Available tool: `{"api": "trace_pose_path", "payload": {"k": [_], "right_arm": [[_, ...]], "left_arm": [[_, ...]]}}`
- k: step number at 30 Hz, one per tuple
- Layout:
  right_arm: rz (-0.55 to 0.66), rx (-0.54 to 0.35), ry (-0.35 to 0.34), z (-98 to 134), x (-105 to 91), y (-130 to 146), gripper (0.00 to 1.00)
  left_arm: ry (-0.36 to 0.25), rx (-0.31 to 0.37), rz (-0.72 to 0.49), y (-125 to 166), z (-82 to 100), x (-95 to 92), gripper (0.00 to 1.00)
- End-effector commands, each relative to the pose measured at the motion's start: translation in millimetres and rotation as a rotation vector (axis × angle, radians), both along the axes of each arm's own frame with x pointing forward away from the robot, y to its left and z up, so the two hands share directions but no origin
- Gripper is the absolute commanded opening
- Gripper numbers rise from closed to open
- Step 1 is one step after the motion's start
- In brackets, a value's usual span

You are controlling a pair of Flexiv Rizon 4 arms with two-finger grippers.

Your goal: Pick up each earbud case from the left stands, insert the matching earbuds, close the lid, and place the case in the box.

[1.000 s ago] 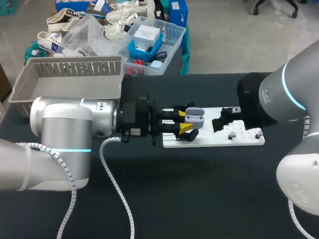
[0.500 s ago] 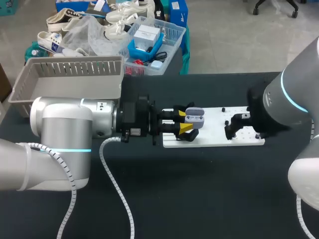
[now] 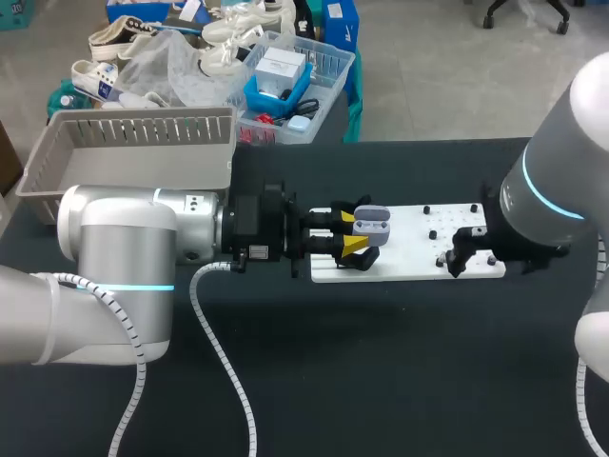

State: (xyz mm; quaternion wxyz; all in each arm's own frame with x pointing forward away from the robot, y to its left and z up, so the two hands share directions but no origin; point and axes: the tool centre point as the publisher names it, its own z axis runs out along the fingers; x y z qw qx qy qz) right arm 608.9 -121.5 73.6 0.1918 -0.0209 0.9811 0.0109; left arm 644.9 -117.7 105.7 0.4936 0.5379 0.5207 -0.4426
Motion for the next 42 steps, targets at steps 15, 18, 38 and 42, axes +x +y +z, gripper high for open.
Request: {"api": "trace_pose_path", "payload": {"k": [15, 18, 38, 42], "right_arm": [[-0.04, -0.059, -0.094, -20, 21.5, -22, 0.47], [-0.028, -0.072, -0.087, -22, 25.7, -23, 0.47], [-0.009, -0.125, -0.036, -37, 55.5, -34, 0.44], [-0.007, -0.143, -0.034, -38, 59.3, -34, 0.42]], "left_arm": [[-0.002, -0.002, 0.003, 0, -0.8, 0.1, 0.0], [-0.002, -0.002, 0.003, 0, -0.8, 0.1, 0.0], [-0.002, -0.002, 0.003, 0, -0.8, 0.1, 0.0], [-0.002, -0.002, 0.003, 0, -0.8, 0.1, 0.0]]}}
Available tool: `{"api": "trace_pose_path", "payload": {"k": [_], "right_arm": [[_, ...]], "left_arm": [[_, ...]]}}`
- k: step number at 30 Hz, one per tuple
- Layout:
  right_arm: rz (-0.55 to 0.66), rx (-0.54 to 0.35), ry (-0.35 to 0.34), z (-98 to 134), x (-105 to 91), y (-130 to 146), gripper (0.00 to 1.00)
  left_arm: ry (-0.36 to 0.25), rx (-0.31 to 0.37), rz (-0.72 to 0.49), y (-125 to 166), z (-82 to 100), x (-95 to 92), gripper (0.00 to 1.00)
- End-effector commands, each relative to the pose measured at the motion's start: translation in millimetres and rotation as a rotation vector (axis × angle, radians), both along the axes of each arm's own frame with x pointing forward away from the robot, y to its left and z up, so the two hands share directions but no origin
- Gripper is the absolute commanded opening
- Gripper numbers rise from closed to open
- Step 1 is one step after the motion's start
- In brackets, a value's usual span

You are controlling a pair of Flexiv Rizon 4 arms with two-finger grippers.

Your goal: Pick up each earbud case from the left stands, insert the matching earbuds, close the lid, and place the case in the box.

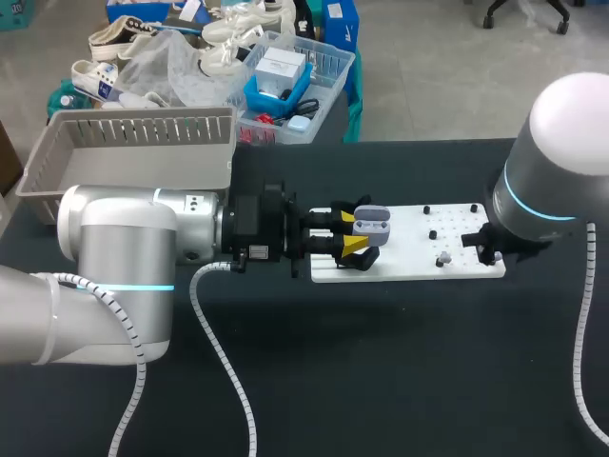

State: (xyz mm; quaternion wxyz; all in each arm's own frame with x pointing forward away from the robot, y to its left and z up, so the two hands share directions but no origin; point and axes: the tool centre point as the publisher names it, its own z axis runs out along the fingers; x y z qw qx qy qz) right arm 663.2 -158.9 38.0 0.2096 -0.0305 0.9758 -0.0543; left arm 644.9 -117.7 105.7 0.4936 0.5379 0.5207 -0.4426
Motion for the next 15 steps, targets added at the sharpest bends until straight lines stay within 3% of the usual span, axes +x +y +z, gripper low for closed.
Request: {"api": "trace_pose_path", "payload": {"k": [1, 15], "right_arm": [[-0.001, -0.014, 0.007, -3.1, 5.5, 3.9, 0.42], [-0.015, -0.044, 0.034, -10.5, 14.3, -5.1, 0.39]], "left_arm": [[-0.001, -0.002, 0.003, -0.4, -0.8, 0.1, 0.0], [-0.001, -0.002, 0.003, -0.4, -0.8, 0.1, 0.0]]}}
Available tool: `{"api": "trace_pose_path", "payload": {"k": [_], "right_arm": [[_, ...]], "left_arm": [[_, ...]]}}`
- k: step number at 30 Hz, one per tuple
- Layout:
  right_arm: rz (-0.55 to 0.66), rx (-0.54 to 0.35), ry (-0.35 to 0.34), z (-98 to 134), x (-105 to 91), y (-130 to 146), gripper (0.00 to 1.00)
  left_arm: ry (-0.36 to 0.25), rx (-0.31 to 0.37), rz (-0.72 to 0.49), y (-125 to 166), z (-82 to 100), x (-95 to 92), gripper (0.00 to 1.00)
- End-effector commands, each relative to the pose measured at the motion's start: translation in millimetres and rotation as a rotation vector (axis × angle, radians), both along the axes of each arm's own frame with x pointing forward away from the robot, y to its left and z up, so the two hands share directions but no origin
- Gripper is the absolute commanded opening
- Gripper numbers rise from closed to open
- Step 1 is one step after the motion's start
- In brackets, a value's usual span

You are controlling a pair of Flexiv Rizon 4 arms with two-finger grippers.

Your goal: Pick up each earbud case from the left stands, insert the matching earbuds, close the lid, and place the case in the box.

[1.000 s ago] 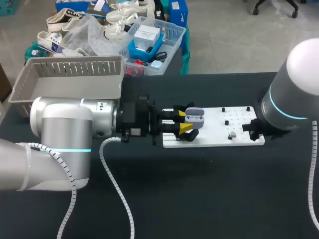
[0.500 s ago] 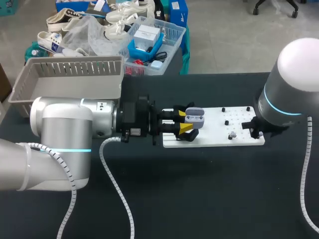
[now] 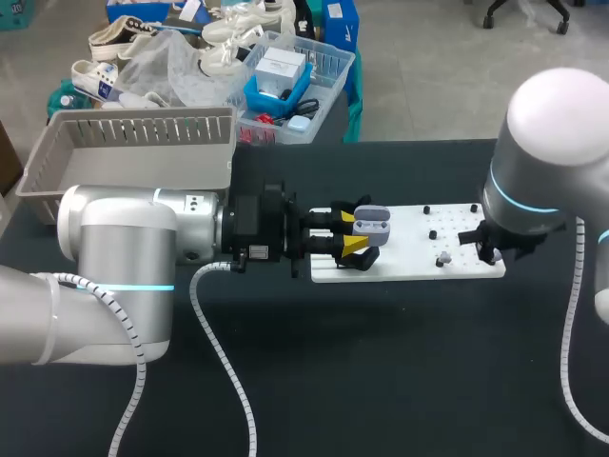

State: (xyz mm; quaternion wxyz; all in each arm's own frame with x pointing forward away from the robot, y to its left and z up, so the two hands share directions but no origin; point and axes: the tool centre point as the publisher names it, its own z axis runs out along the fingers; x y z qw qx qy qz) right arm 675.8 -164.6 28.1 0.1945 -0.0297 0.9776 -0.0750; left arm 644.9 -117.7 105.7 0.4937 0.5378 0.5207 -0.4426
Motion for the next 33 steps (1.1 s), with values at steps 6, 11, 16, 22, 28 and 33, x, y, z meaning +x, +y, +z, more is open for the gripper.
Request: {"api": "trace_pose_path", "payload": {"k": [6, 11, 16, 22, 28, 33], "right_arm": [[0.0, -0.006, 0.011, -2.5, 2.0, 0.8, 0.36], [0.004, -0.005, 0.014, -4.4, 2.8, 1.2, 0.36], [0.004, -0.005, 0.017, -4.8, 2.5, 0.8, 0.33], [0.009, -0.008, 0.023, -5.8, 0.8, 1.8, 0.32], [0.012, -0.009, 0.025, -6.2, 0.4, 2.9, 0.27], [0.013, -0.011, 0.027, -6.1, 0.2, 3.3, 0.24]], "left_arm": [[-0.001, -0.002, 0.002, -0.4, -0.8, 0.1, 0.0], [-0.001, -0.002, 0.002, -0.4, -0.8, 0.1, 0.0], [-0.001, -0.002, 0.002, -0.4, -0.8, 0.1, 0.0], [-0.001, -0.002, 0.002, -0.4, -0.8, 0.1, 0.0], [-0.001, -0.002, 0.002, -0.4, -0.8, 0.1, 0.0], [-0.001, -0.002, 0.002, -0.4, -0.8, 0.1, 0.0]]}}
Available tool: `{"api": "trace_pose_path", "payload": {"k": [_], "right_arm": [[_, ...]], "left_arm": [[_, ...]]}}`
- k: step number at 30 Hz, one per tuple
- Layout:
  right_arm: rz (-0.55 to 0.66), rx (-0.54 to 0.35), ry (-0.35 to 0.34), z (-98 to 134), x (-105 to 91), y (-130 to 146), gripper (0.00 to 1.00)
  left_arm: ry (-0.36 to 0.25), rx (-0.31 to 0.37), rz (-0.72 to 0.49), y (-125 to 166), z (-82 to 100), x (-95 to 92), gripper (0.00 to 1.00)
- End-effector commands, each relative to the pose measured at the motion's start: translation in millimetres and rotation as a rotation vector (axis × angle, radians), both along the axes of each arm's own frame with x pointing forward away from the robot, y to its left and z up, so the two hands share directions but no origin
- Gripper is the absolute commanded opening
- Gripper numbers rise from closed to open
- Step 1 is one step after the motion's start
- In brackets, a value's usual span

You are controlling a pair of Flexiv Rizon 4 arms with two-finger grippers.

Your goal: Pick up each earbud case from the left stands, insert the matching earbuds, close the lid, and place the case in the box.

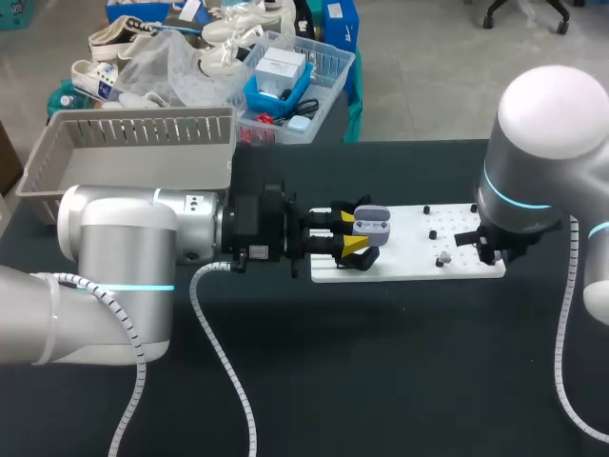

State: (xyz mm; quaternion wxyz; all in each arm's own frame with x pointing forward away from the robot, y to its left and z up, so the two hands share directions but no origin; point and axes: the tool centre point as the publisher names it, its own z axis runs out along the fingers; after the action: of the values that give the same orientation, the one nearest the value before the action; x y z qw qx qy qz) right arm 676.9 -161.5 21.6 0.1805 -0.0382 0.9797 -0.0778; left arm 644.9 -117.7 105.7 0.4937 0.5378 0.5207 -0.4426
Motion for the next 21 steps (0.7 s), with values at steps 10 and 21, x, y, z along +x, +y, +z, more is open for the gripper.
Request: {"api": "trace_pose_path", "payload": {"k": [10, 21], "right_arm": [[0.002, -0.005, 0.003, 0, -2.5, 1, 0.01], [0.018, -0.009, 0.002, 16, -13.3, 8, 0.0]], "left_arm": [[-0.001, -0.002, 0.002, 0, -0.8, 0.1, 0.0], [-0.001, -0.002, 0.002, 0, -0.8, 0.1, 0.0]]}}
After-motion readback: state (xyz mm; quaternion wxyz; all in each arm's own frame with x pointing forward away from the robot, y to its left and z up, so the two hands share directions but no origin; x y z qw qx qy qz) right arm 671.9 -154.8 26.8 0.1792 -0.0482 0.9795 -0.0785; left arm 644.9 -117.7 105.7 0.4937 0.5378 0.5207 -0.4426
